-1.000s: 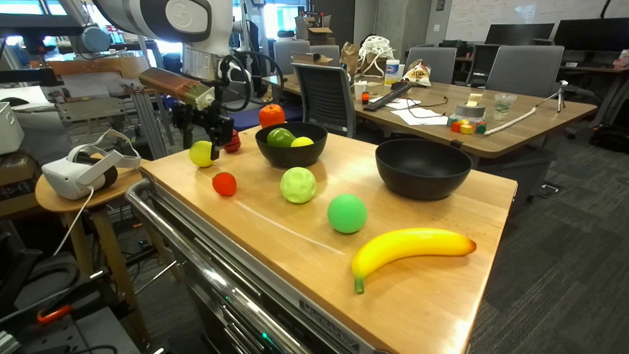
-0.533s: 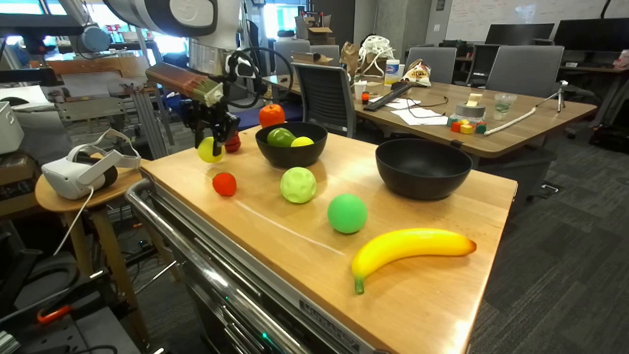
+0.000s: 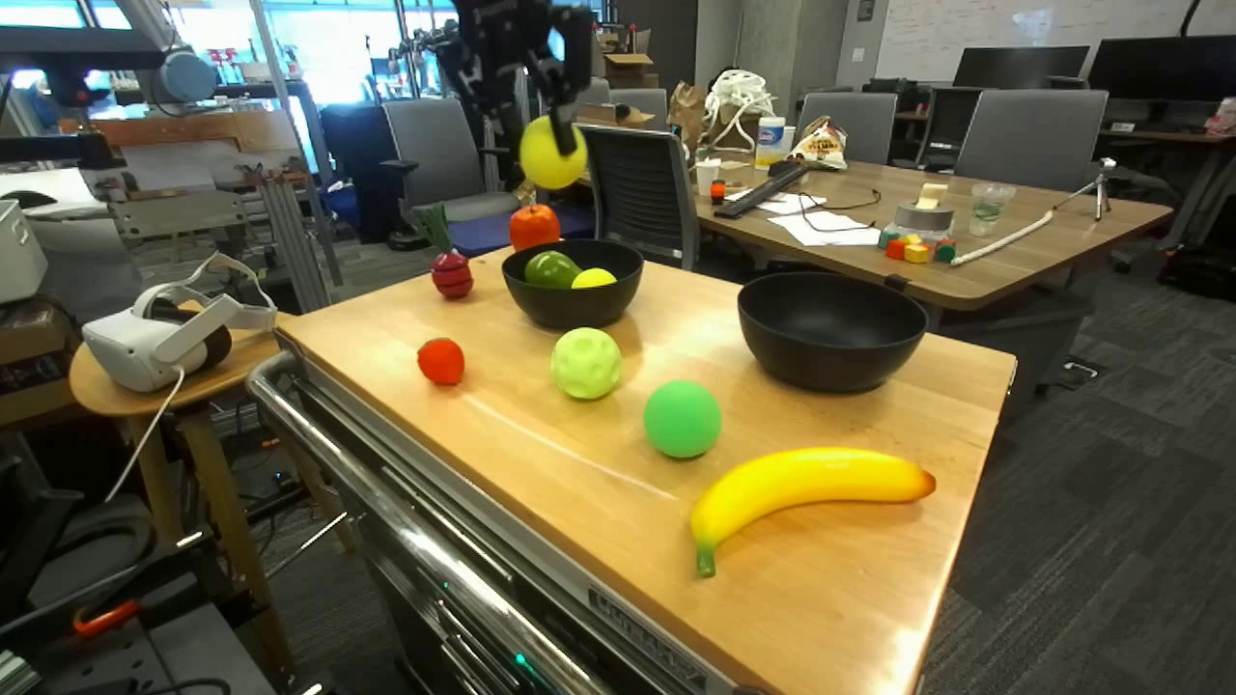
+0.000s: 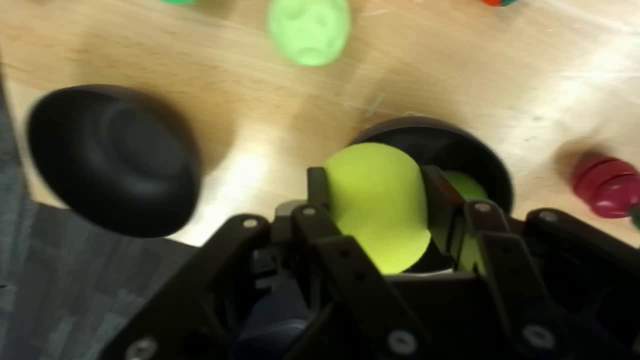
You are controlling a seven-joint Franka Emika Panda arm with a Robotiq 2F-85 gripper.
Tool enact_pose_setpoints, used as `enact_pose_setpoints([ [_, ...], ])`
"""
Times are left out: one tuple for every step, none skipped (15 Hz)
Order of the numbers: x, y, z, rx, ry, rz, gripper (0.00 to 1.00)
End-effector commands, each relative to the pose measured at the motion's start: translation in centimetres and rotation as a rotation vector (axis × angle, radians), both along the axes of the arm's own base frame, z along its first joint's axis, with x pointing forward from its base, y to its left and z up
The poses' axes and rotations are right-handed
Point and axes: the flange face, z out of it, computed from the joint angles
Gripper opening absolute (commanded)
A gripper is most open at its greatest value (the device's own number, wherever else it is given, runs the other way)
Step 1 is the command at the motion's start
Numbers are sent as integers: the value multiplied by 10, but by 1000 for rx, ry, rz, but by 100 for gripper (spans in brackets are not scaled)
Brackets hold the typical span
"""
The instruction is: Pick up all the fruit plush toy from the table and put them in the two black bowl
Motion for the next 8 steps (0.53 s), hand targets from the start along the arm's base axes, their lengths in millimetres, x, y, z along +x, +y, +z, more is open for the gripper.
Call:
enact_pose_setpoints([
  [23,-80,51,-138,-97,-127,23],
  [32,-102,55,-171,-116,-173,23],
  [42,-127,54,-200,-119,-228,23],
  [50,-146,52,-216,-119,-278,23],
  [60,-162,43,-213,-106,-318,23],
  [72,-172,30,-212,-87,-343,23],
  [83,-179,18,-197,-72,-362,23],
  [95,-183,3,-184,-58,-374,23],
])
